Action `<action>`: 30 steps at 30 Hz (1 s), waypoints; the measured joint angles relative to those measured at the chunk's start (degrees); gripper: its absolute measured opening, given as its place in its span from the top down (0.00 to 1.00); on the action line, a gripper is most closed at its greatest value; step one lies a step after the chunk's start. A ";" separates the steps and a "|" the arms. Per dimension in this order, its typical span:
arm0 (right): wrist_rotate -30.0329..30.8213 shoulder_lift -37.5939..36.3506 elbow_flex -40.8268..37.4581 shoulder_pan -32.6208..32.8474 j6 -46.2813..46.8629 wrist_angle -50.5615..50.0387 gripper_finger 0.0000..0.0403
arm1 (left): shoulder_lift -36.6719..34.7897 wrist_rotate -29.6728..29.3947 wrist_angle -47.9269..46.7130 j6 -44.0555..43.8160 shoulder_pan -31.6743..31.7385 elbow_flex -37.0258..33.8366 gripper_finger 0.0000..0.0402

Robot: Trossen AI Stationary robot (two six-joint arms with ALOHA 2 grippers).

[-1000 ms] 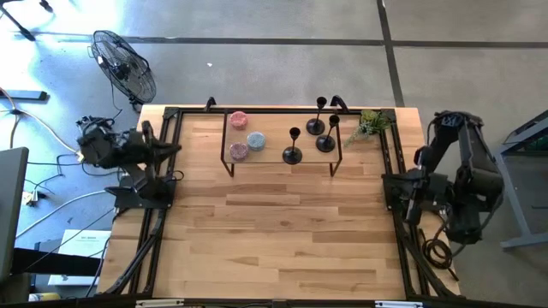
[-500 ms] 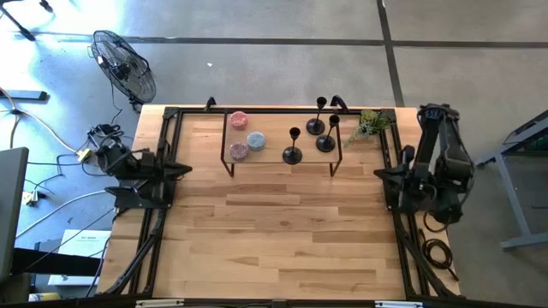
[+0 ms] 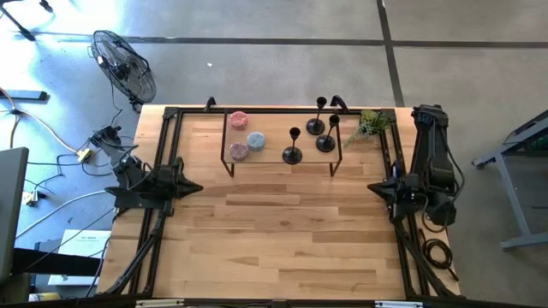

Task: Pick & Place candle stick holders
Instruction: Return to Home Position

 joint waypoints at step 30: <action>-9.77 0.73 -21.67 -10.39 -5.44 42.52 1.00 | -1.96 5.59 7.03 9.49 0.00 -5.99 1.00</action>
